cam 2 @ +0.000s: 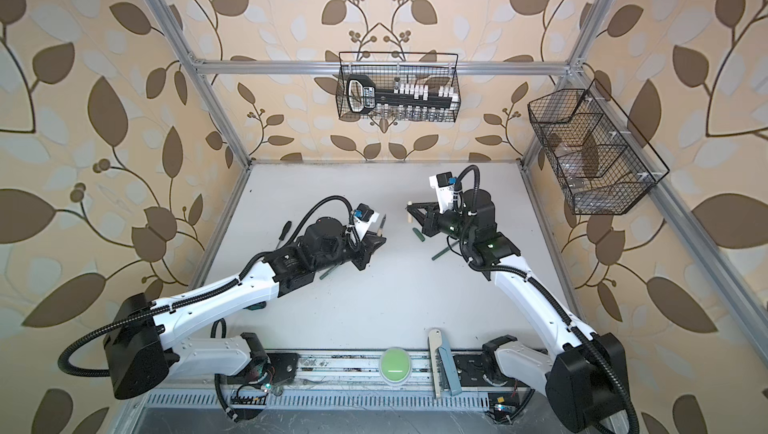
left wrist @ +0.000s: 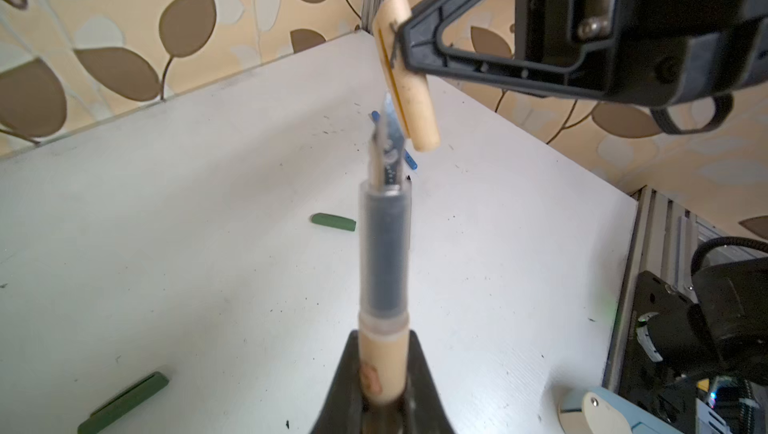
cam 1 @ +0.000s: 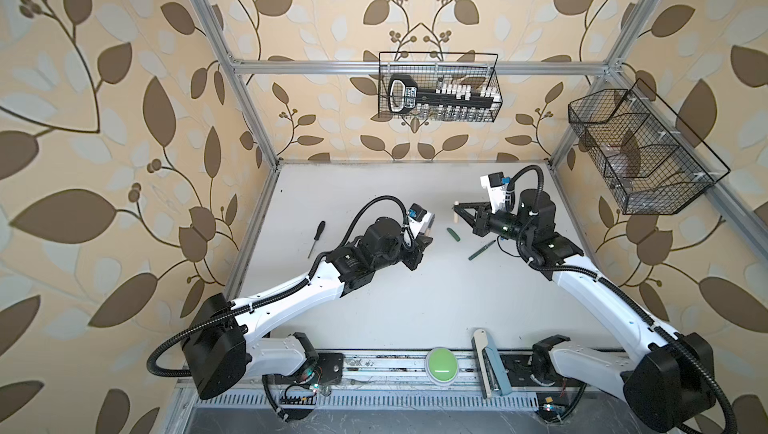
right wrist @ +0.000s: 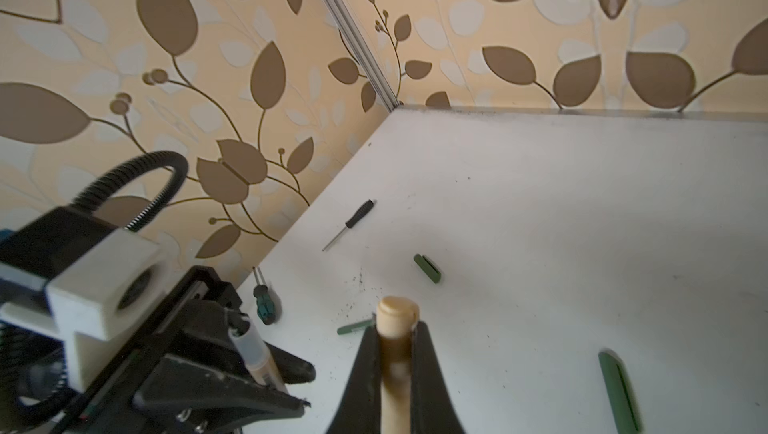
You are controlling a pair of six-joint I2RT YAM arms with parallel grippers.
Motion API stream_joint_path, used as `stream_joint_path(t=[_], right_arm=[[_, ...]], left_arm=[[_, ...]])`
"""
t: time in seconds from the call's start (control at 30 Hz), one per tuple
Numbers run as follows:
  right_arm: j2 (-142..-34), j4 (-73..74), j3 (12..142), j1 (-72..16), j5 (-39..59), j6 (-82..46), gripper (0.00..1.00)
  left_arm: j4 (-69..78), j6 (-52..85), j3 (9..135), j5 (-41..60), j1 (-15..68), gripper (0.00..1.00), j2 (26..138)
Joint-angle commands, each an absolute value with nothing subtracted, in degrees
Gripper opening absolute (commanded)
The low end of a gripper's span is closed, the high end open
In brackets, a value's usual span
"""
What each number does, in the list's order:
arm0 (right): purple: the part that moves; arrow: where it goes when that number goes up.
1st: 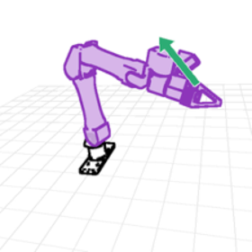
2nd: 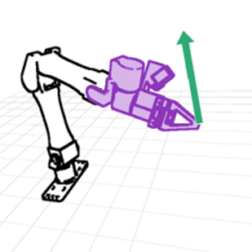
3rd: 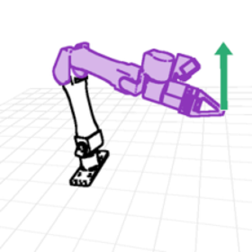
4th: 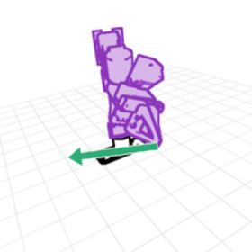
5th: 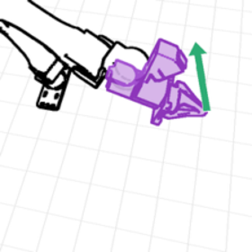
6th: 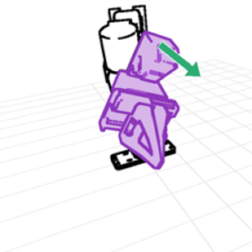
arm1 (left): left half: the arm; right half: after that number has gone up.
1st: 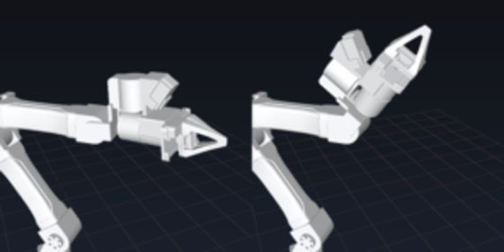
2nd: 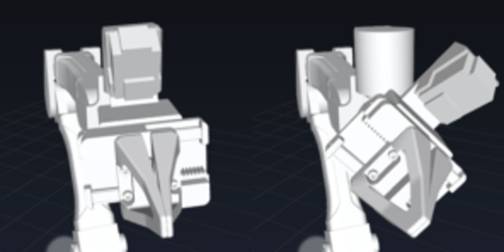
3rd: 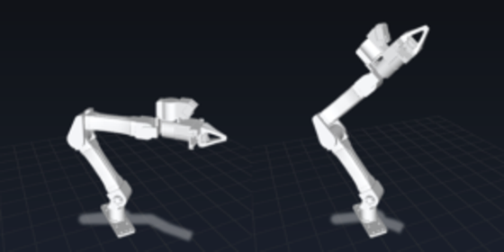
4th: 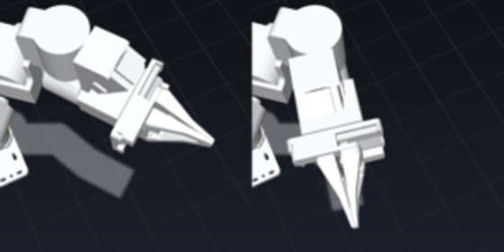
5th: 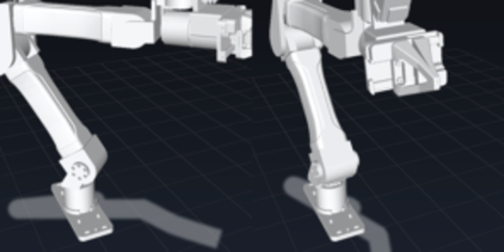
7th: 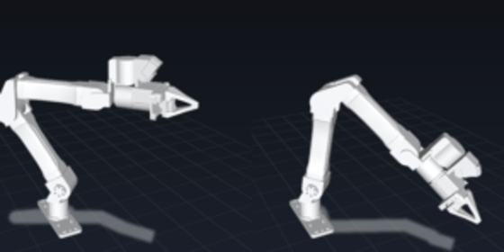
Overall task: Insert the pens into the pen caps
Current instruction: 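Carry the beige cap above the pen nib held by the left gripper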
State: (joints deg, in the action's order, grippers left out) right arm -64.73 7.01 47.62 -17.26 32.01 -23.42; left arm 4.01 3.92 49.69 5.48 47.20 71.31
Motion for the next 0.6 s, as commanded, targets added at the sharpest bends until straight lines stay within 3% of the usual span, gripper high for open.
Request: stream_joint_path(t=[0.0, 0.57], right_arm=[[-62.9, 18.1, 45.2, -17.8, 34.8, -31.2, 0.00], [-60.3, 29.6, 46.6, -23.1, 31.0, -35.0, 0.00]], left_arm=[[9.3, 3.6, 49.0, 5.6, 47.3, 0.00, 69.8], [9.8, 1.7, 49.6, 4.4, 51.1, 0.00, 66.1]])
